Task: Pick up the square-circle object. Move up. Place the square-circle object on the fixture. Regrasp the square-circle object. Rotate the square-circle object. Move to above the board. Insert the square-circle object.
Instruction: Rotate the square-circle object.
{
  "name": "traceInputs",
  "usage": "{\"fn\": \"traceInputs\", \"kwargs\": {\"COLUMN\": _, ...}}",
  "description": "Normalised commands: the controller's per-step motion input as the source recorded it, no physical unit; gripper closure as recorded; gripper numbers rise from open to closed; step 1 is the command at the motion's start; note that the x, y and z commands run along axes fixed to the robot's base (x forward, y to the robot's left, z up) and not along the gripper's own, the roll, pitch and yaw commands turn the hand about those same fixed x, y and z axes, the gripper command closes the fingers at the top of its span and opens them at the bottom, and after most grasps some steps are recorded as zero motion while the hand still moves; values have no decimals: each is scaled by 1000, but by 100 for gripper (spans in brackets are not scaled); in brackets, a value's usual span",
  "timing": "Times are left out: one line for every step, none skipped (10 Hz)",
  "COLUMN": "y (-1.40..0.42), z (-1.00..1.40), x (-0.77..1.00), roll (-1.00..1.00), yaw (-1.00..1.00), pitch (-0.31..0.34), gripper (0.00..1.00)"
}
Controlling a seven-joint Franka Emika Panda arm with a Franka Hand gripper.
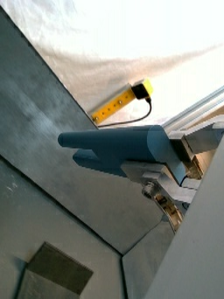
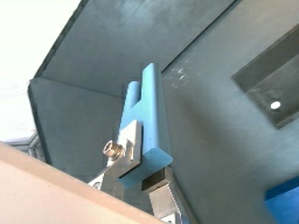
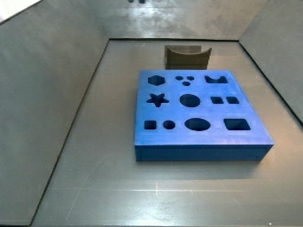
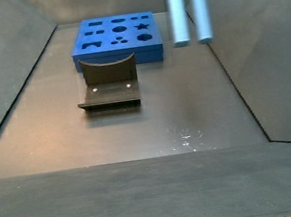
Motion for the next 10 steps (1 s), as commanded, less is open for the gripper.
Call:
{"fn": "traceInputs", "kwargs": {"y": 34, "z": 74, "x": -575, "roll": -162, "yaw": -42, "pitch": 5, "gripper": 100}}
{"fn": "traceInputs", "kwargs": {"y": 20, "z": 46, "x": -382, "roll": -155, "yaw": -40, "pitch": 2, "gripper": 100}}
{"fn": "traceInputs", "kwargs": {"y": 11, "z": 46, "x": -236, "roll": -151, "yaw": -41, "pitch": 2, "gripper": 100}}
{"fn": "traceInputs", "kwargs": {"y": 0, "z": 0, "x": 0, "roll": -1000, "yaw": -547, "pitch": 45, "gripper": 100}}
{"fn": "traceInputs", "kwargs": {"y": 15, "z": -14, "x": 44, "roll": -1000, "yaw": -548, "pitch": 58, "gripper": 100}}
{"fn": "traceInputs", "kwargs": {"y": 58, "z": 30, "x": -11, "roll": -1000, "yaw": -542, "pitch": 81, "gripper": 100}}
{"fn": "traceInputs", "kwargs": {"y": 27, "z": 35, "x": -59, "roll": -1000, "yaw": -547, "pitch": 102, "gripper": 100}}
{"fn": "traceInputs", "kwargs": {"y": 13, "z": 41, "x": -49, "roll": -1000, "yaw": -546, "pitch": 142, "gripper": 100}}
{"fn": "traceInputs", "kwargs": {"y": 17, "z": 33, "x": -32, "roll": -1000, "yaw": -543, "pitch": 163, "gripper": 100}}
{"fn": "traceInputs", "kwargs": {"y": 17, "z": 22, "x": -15, "roll": -1000, "yaw": -532, "pitch": 205, "gripper": 100}}
